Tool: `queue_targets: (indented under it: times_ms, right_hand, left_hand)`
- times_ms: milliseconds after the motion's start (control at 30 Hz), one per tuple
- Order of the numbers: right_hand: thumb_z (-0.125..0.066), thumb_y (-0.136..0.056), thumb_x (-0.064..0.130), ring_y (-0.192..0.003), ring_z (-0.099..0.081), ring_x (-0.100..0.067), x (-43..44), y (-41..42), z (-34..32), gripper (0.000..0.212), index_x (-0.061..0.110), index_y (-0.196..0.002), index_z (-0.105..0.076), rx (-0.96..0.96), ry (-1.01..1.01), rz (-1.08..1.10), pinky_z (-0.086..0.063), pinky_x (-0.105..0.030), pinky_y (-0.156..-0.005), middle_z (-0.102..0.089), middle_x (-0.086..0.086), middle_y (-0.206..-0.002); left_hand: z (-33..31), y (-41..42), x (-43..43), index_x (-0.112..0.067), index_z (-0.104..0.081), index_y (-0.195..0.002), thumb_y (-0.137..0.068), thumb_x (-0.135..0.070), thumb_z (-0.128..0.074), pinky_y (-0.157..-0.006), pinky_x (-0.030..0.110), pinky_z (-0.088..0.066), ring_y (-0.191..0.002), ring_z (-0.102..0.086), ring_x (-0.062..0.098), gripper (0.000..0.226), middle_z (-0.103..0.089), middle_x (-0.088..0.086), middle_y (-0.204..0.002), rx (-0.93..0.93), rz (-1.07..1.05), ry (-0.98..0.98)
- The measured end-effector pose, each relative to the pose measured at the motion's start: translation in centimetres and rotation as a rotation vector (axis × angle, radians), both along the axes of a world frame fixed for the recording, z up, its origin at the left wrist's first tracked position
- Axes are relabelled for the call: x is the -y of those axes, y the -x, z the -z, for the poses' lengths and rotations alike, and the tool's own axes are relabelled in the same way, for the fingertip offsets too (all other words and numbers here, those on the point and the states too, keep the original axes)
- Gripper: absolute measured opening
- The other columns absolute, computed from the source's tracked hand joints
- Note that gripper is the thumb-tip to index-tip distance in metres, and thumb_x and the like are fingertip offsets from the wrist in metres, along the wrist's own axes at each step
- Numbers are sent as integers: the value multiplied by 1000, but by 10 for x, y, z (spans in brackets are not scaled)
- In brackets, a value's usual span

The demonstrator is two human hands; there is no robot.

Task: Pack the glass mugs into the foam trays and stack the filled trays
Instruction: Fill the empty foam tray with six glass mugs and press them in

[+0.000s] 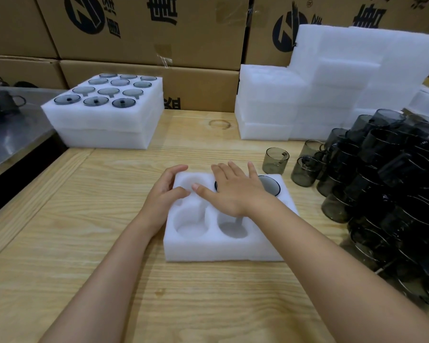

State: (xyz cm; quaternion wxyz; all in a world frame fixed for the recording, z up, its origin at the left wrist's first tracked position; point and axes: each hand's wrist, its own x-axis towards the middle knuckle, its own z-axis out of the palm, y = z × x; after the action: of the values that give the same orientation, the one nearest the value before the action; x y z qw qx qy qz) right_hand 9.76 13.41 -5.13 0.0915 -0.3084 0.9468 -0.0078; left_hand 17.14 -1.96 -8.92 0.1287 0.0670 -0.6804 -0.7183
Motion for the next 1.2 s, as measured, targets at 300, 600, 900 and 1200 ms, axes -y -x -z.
queue_targets:
  times_ms: [300, 600, 900, 1200]
  right_hand:
    - [-41, -97, 23, -136, -33, -23, -19, 40, -23, 47, 9, -141, -38, -39, 680, 162, -25, -30, -107, -38, -9, -148]
    - [-37, -88, -3, -143, -20, -26, -74, 122, -34, 70, 22, -151, -18, 11, -252, 59, -24, -40, -114, -14, -5, -158]
    - [-46, -91, 55, -113, -51, -28, -48, 116, -43, 58, 9, -125, -54, -105, -123, 163, -41, -34, -89, -59, -11, -122]
    - [-52, -87, 18, -115, -52, -28, -46, 105, -35, 53, 14, -139, -41, 196, 223, 257, -46, -36, -94, -53, -12, -131]
  left_hand:
    - [6, 1, 7, -31, -64, -110, -62, -11, -58, -66, 25, -51, -84, -65, 12, 52, -68, -7, -92, 13, -6, -19]
    - [6, 2, 6, -28, -62, -111, -61, -10, -58, -67, 23, -51, -82, -64, 10, 53, -68, -7, -89, -2, -11, -28]
    - [3, 1, 3, -23, -60, -113, -61, -9, -57, -66, 22, -51, -86, -61, 13, 54, -62, 1, -101, -18, -9, -45]
    - [6, 2, 4, -26, -60, -112, -61, -10, -57, -68, 23, -51, -86, -62, 13, 53, -63, 0, -101, -23, -10, -32]
